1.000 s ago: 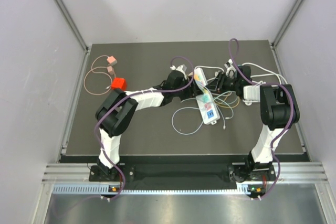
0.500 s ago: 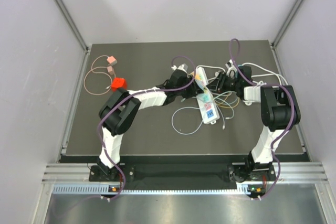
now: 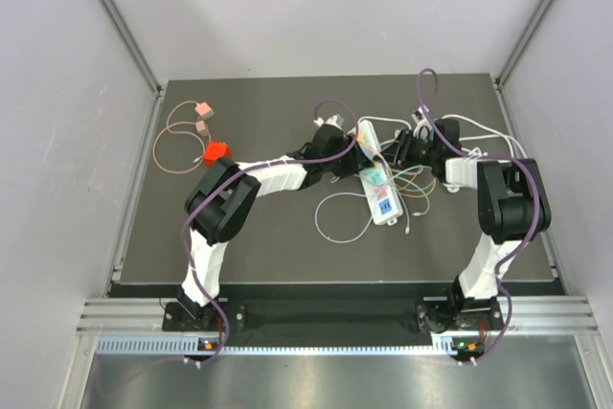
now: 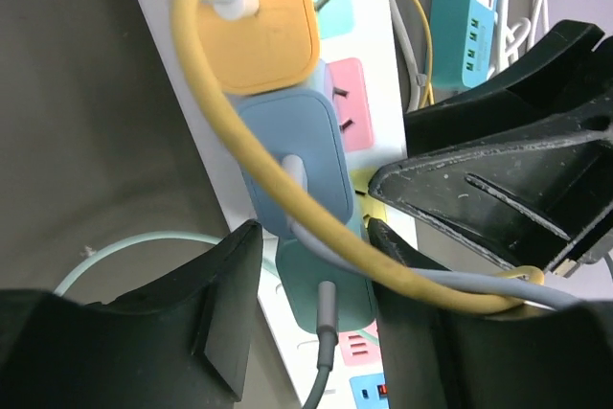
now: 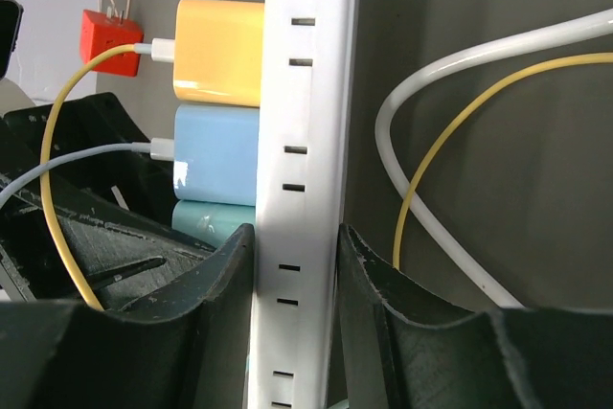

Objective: Pull the plug off the socket

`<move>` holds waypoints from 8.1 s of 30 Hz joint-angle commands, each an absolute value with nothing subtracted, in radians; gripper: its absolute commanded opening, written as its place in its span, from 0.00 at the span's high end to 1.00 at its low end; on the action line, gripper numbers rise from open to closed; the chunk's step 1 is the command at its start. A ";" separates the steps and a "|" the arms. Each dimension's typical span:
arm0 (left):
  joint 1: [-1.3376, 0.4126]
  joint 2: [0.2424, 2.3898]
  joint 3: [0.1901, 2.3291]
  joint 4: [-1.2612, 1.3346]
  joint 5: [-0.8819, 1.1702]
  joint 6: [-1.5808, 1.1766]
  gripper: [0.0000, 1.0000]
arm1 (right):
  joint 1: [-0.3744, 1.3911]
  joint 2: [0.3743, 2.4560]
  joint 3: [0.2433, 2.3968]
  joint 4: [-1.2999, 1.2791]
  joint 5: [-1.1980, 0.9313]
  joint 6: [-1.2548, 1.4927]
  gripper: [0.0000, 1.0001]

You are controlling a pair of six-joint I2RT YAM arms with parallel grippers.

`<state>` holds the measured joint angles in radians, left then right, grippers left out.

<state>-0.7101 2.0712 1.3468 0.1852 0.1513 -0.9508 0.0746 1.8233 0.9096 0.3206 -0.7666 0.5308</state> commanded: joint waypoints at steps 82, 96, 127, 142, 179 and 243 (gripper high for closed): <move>-0.098 1.141 1.850 -0.526 -0.225 -0.178 1.00 | 0.023 1.763 0.884 0.397 -0.721 0.462 1.00; -0.098 1.187 1.715 -0.429 -0.393 -0.113 1.00 | 0.018 1.761 0.881 0.399 -0.729 0.466 1.00; 0.187 1.880 1.453 -0.221 -0.014 -0.439 0.85 | 0.017 1.779 0.890 0.403 -0.755 0.483 1.00; 0.235 1.812 1.430 -0.216 0.139 -0.448 0.19 | 0.017 1.795 0.891 0.399 -0.756 0.480 1.00; -0.589 1.896 1.206 0.140 0.413 -0.227 0.20 | 0.017 1.801 0.899 0.390 -0.764 0.477 1.00; 0.160 1.826 1.417 -0.127 0.219 -0.434 0.39 | 0.008 1.784 0.893 0.402 -0.772 0.499 1.00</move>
<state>0.1585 1.8595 1.3815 -0.1413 0.2173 -0.4309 0.0231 1.7947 0.8593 0.3370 -0.7532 0.4973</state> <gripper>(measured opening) 0.561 0.346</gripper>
